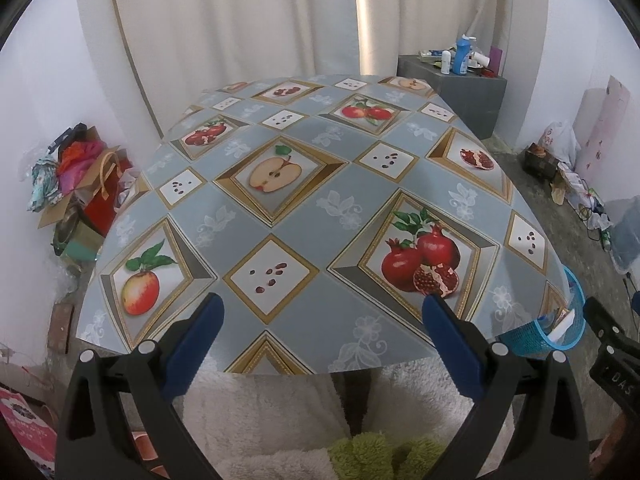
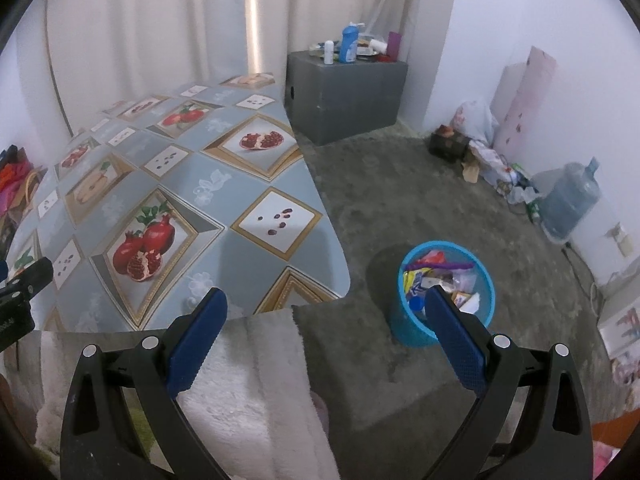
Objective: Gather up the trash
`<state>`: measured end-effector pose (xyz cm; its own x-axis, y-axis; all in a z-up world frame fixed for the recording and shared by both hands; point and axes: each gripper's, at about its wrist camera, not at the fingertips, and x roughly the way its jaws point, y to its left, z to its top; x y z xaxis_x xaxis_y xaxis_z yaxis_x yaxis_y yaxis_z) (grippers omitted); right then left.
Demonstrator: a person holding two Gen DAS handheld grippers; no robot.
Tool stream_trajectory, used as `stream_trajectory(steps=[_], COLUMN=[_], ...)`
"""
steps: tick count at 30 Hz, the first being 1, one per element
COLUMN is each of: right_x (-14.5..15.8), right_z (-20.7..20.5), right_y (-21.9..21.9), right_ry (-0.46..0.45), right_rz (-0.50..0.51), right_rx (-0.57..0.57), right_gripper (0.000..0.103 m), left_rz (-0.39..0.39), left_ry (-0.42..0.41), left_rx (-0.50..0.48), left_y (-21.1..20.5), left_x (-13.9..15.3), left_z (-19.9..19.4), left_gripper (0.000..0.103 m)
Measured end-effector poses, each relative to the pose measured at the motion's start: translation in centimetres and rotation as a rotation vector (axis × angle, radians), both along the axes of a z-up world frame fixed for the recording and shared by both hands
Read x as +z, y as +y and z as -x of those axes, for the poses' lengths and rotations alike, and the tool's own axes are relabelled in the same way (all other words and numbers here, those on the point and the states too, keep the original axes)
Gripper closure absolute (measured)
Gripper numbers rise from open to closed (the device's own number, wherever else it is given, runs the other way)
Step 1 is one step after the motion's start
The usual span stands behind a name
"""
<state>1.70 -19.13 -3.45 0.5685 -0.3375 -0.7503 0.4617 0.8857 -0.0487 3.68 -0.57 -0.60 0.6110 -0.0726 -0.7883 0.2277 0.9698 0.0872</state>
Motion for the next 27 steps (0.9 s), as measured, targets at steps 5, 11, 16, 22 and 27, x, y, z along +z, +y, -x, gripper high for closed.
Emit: stream_trajectory(steps=[5,11,16,22,27], right_x=[0.06,0.15,0.19,0.27,0.39], right_z=[0.04,0.04,0.06,0.07,0.14], right_y=[0.03,0.18,0.17,0.29,0.1], right_ry=[0.0,0.001,0.0,0.001,0.0], right_rz=[-0.002,-0.001,-0.002,0.002,0.006], right_rx=[0.0,-0.004,-0.002,-0.004,-0.002], right_gripper=[0.008,0.008,0.008,0.008,0.008], left_rz=[0.002,0.004,0.013,0.018,0.019], left_ry=[0.004,0.007,0.019,0.026,0.029], left_rx=[-0.001,-0.003,-0.006,-0.007,-0.005], left_y=[-0.14,-0.36,-0.54,-0.32,-0.38], left_x=[-0.06,-0.22,-0.48,-0.46,-0.46], left_z=[-0.1,-0.08,0.01,0.01,0.03], left_gripper=[0.006,0.006,0.006,0.006,0.006])
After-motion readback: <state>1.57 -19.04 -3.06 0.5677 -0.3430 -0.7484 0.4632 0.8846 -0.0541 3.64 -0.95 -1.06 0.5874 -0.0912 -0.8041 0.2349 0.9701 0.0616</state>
